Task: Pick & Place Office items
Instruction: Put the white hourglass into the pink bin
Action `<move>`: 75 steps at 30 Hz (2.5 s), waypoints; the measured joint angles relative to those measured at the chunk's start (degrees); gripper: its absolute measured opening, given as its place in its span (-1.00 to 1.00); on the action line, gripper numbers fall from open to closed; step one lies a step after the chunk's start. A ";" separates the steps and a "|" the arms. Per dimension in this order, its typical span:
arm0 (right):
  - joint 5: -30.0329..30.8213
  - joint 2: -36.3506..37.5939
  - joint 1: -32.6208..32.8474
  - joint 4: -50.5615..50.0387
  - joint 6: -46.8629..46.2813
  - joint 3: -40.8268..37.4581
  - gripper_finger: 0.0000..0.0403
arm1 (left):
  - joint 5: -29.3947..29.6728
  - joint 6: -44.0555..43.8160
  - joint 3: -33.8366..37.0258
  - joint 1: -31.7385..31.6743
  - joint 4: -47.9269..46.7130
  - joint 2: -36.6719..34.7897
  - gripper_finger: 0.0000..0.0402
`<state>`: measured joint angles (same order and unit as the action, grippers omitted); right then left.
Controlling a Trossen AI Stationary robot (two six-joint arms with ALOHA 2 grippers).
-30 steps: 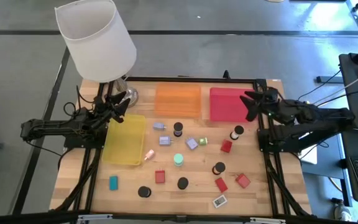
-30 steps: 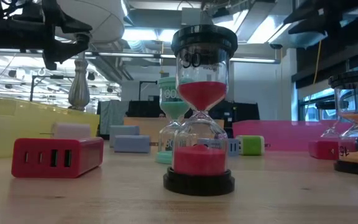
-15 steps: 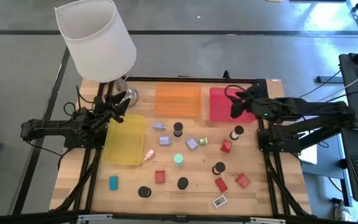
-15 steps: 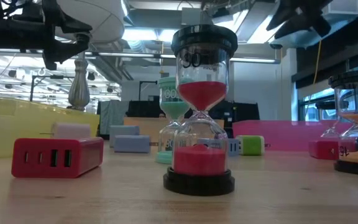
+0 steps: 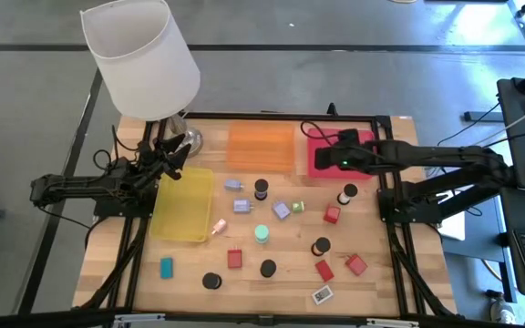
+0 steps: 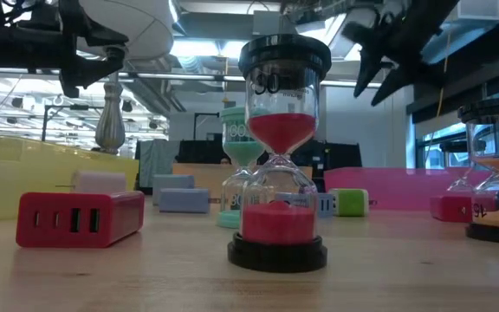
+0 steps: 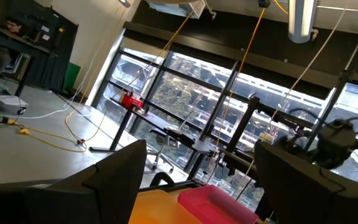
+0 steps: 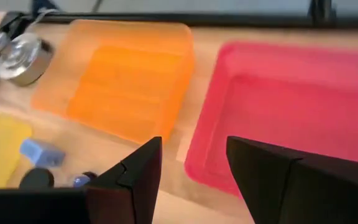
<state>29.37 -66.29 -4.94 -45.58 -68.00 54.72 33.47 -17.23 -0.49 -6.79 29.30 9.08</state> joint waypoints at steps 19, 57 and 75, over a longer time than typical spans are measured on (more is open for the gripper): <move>-30.29 -6.40 -7.88 -10.45 -29.00 -0.04 -0.09 | -0.01 0.00 0.00 0.00 0.00 0.02 0.47; -34.94 -12.08 -8.52 -31.32 -32.65 4.33 0.92 | -0.01 0.00 -0.01 -0.01 0.00 0.01 0.47; -34.74 -12.25 -6.05 -22.25 -33.45 -3.29 0.98 | -0.01 0.00 0.00 -0.01 0.02 0.02 0.47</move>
<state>-5.37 -78.54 -10.98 -67.83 -101.45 51.43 33.45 -17.23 -0.49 -6.79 29.32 9.10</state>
